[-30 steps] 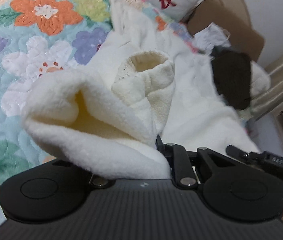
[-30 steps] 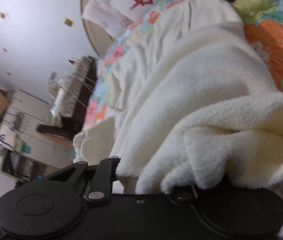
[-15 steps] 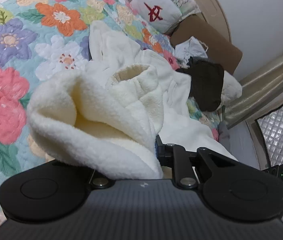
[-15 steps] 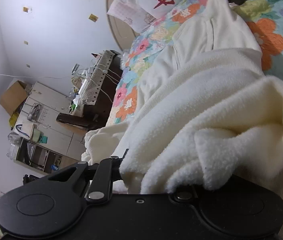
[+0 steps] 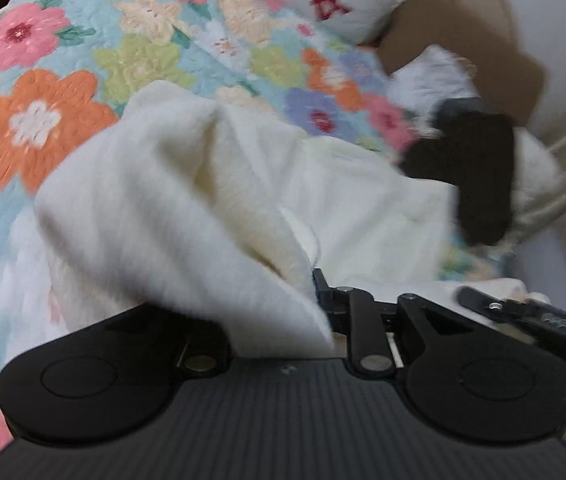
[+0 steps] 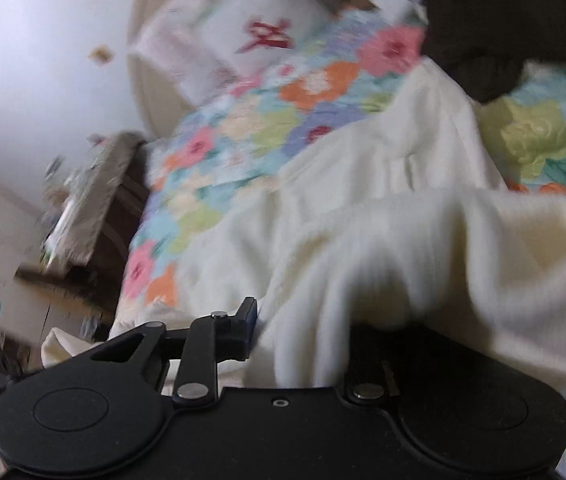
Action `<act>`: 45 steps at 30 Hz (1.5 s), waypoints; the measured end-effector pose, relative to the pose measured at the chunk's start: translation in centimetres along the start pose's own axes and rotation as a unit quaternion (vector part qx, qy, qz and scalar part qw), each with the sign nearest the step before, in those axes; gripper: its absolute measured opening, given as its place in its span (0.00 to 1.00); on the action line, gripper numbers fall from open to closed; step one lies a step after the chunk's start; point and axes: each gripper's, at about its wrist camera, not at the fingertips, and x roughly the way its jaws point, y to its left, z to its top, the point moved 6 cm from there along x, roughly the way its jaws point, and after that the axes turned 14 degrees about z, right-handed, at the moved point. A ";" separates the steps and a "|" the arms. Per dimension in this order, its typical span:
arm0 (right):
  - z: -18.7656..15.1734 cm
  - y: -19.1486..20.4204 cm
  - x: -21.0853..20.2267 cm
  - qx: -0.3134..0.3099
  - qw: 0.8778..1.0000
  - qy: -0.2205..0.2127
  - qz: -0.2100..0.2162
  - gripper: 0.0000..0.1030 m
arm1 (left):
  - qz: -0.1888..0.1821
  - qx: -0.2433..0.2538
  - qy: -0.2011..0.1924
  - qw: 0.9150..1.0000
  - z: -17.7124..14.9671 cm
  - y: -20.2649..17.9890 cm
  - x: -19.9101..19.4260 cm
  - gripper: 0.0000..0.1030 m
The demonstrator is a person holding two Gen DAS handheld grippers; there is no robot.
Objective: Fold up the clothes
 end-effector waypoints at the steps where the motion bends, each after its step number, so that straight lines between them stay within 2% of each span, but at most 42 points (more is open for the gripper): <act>1: 0.6 -1.2 0.9 0.013 1.000 -0.004 0.005 0.30 | 0.007 -0.012 0.014 1.000 0.5 0.3 2.3 0.22; 4: 0.6 -4.5 2.5 0.028 0.999 -0.020 0.034 0.31 | 0.000 -0.065 0.049 0.997 0.6 1.9 6.7 0.23; 8: 1.2 -5.4 2.3 0.024 0.997 -0.003 0.075 0.31 | -0.074 -0.088 0.028 0.993 0.5 3.6 7.5 0.24; 13: 1.7 -4.9 1.4 0.024 0.996 -0.025 0.086 0.32 | -0.108 -0.086 0.025 0.990 1.4 4.0 7.7 0.24; 16: 3.4 -3.4 1.7 -0.004 0.997 -0.041 0.065 0.35 | -0.112 -0.074 0.015 0.991 3.2 2.9 7.5 0.24; 19: 5.0 -2.1 2.1 -0.032 0.997 -0.058 0.041 0.38 | -0.088 -0.063 0.016 0.994 5.3 1.7 8.3 0.24; 21: 6.1 -2.7 3.4 -0.045 0.997 -0.068 0.005 0.38 | -0.073 -0.050 0.019 0.996 6.2 1.1 8.6 0.25; 23: 6.8 -4.1 4.8 -0.047 0.996 -0.059 -0.039 0.38 | -0.067 -0.031 0.018 0.997 6.8 0.7 8.5 0.26; 25: 7.2 -5.5 5.9 -0.041 0.996 -0.042 -0.061 0.38 | -0.067 0.003 0.008 0.998 7.2 0.5 8.0 0.27; 28: 7.6 -6.6 6.3 -0.012 0.998 -0.020 -0.062 0.39 | -0.043 0.049 -0.023 0.998 7.9 0.6 6.8 0.28; 31: 7.8 -6.6 5.6 0.001 0.998 -0.007 -0.069 0.40 | -0.044 0.065 -0.034 0.996 8.4 0.2 6.0 0.30; 34: 7.7 -5.2 3.0 -0.020 0.997 -0.032 -0.074 0.42 | -0.014 0.090 -0.050 0.995 8.1 -0.3 5.0 0.32; 35: 7.8 -4.7 2.1 -0.030 0.996 -0.045 -0.072 0.47 | -0.012 0.092 -0.063 0.994 7.8 -0.3 4.3 0.34; 36: 7.9 -4.2 1.1 -0.041 0.995 -0.058 -0.070 0.58 | -0.010 0.094 -0.075 0.993 7.6 -0.3 3.6 0.40; 37: 8.0 -3.7 0.1 -0.051 0.994 -0.071 -0.068 0.63 | -0.010 0.094 -0.088 0.992 7.4 -0.2 2.9 0.46; 39: 8.1 -3.3 -1.5 -0.060 0.992 -0.098 -0.057 0.64 | -0.030 0.055 -0.108 0.992 7.3 0.7 1.5 0.52; 41: 7.8 -3.9 -2.4 -0.046 0.992 -0.107 -0.045 0.64 | -0.045 0.030 -0.115 0.992 7.1 1.3 0.8 0.54; 43: 7.0 -4.8 -2.9 -0.023 0.994 -0.101 -0.035 0.64 | -0.034 0.071 -0.095 0.992 5.8 0.8 0.5 0.56; 44: 6.3 -5.2 -3.3 -0.013 0.995 -0.093 -0.038 0.64 | -0.004 0.101 -0.092 0.991 4.8 0.4 0.6 0.56; 45: 5.5 -5.5 -3.8 -0.010 0.995 -0.088 -0.051 0.64 | 0.000 0.119 -0.097 0.988 3.8 0.0 0.4 0.57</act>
